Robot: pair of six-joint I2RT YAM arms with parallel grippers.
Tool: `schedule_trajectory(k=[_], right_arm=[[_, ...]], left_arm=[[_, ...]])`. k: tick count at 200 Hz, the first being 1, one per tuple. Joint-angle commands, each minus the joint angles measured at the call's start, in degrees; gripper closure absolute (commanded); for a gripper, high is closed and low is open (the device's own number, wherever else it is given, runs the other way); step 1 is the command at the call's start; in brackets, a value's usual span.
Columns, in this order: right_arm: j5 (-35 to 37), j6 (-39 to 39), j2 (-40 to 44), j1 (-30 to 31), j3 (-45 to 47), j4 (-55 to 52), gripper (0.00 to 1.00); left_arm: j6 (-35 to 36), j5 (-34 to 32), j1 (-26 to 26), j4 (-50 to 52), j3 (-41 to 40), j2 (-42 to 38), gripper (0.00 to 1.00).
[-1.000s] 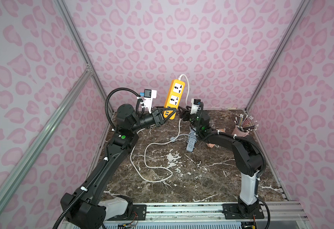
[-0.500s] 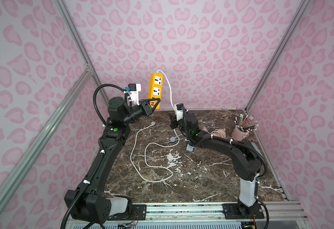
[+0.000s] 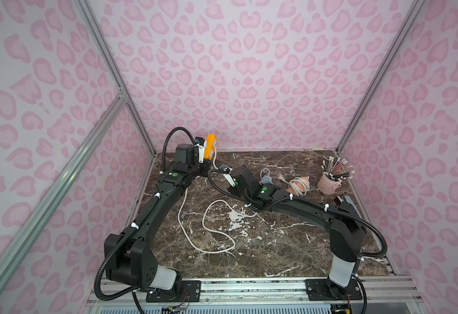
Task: Wrap the cord around the power strip
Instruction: Wrap the power cord around the power strip.
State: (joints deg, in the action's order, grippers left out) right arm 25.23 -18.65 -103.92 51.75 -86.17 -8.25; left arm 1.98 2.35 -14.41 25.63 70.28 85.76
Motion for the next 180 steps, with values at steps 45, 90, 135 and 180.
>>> schedule_trajectory(k=[45, 90, 135, 180], right_arm=[[-2.1, -14.3, 4.6, -1.9, -6.8, -1.7, 1.00], [-14.4, -18.0, 3.3, -7.6, -13.1, -5.4, 1.00], [-21.3, -20.7, -1.2, -14.0, -20.6, -13.2, 1.00], [-23.4, -23.9, -3.1, -16.1, -22.6, -17.1, 1.00]], left_arm=[[17.1, 4.8, -3.1, -0.3, -5.4, -2.6, 0.97], [23.7, 22.9, -6.1, 1.7, -9.1, -8.6, 0.97], [28.2, 32.5, -9.3, 5.9, -9.2, -11.3, 0.97], [28.0, 33.0, -9.8, 6.2, -8.3, -12.2, 0.97]])
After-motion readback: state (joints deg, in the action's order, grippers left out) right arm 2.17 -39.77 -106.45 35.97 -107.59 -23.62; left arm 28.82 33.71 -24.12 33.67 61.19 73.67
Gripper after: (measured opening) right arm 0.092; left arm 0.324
